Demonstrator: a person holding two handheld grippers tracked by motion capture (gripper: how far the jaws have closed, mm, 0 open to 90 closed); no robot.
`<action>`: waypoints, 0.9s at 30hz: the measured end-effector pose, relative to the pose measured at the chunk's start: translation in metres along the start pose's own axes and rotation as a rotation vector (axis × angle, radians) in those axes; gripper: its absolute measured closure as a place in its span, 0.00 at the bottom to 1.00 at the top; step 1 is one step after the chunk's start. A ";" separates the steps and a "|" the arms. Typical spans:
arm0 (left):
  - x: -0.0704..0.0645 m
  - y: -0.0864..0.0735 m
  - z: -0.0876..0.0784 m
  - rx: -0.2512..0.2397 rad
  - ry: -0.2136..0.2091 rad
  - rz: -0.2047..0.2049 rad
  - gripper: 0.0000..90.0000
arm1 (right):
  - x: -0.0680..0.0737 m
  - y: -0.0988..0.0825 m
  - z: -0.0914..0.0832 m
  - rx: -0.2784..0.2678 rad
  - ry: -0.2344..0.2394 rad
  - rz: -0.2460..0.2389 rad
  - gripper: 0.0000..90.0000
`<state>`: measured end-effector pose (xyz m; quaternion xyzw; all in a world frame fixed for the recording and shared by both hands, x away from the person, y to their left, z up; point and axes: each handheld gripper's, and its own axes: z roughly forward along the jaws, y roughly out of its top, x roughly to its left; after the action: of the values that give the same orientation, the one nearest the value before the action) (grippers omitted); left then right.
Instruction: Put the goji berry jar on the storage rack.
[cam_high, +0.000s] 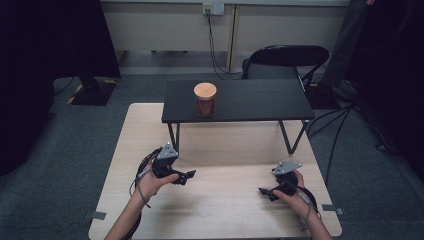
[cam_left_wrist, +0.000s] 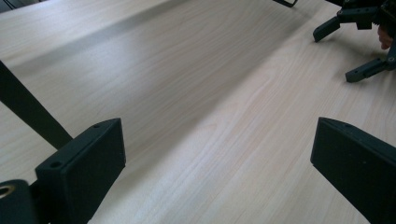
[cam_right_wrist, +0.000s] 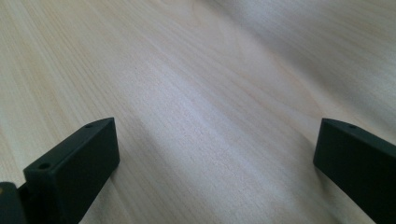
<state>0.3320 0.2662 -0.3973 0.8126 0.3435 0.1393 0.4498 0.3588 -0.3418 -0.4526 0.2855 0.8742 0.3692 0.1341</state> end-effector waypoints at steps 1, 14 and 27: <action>0.000 -0.002 0.000 0.003 0.003 -0.001 0.03 | 0.000 0.000 0.000 0.000 0.000 0.000 0.00; 0.005 -0.026 0.011 0.056 -0.003 0.002 0.04 | 0.000 0.000 0.000 0.000 0.000 0.000 0.00; 0.007 -0.041 0.014 0.070 -0.014 0.006 0.03 | 0.000 0.000 0.000 0.000 0.000 0.001 0.00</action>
<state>0.3264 0.2774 -0.4397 0.8297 0.3426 0.1227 0.4233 0.3587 -0.3417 -0.4526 0.2859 0.8740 0.3693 0.1342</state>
